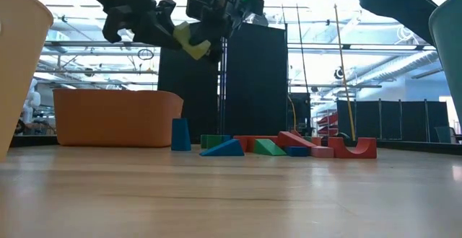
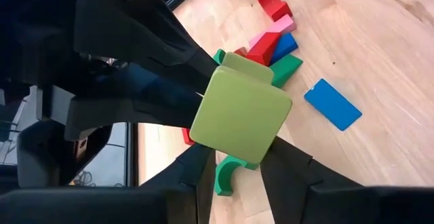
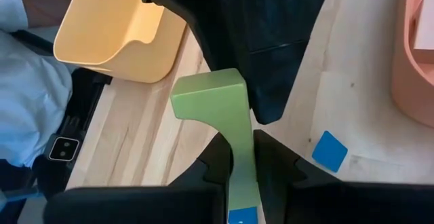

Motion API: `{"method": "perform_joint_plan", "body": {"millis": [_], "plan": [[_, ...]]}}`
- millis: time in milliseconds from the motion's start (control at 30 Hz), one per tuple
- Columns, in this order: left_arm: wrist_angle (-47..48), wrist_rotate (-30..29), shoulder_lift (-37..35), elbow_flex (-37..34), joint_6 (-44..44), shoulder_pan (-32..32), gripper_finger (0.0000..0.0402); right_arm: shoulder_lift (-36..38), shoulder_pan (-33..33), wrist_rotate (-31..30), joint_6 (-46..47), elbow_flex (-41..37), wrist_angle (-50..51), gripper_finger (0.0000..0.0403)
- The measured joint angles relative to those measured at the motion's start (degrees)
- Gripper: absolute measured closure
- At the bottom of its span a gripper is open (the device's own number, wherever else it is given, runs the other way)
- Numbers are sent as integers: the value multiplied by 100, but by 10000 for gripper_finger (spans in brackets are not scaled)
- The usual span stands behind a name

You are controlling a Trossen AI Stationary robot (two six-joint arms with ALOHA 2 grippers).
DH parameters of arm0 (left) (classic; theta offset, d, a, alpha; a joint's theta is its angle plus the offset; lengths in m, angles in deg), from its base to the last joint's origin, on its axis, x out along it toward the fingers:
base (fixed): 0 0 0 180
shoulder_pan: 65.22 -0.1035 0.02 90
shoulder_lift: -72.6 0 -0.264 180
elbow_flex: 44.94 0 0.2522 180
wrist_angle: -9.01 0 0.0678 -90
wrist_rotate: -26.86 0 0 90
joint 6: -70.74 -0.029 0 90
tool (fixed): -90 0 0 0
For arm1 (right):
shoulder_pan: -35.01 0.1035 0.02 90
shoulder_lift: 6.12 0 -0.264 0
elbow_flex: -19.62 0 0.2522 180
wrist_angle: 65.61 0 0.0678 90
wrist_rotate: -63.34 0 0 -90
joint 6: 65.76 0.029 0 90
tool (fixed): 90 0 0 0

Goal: Sort blocks by size
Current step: Put the light green arch block into the orange bin

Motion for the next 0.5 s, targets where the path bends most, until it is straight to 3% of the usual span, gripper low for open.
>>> {"method": "perform_joint_plan", "body": {"millis": [367,500], "plan": [[7,252,0,0,37,-2,168,0,2,-21,2,0,25,369],[-24,304,-2,0,28,0,150,-42,-2,-84,-17,0,32,369]]}}
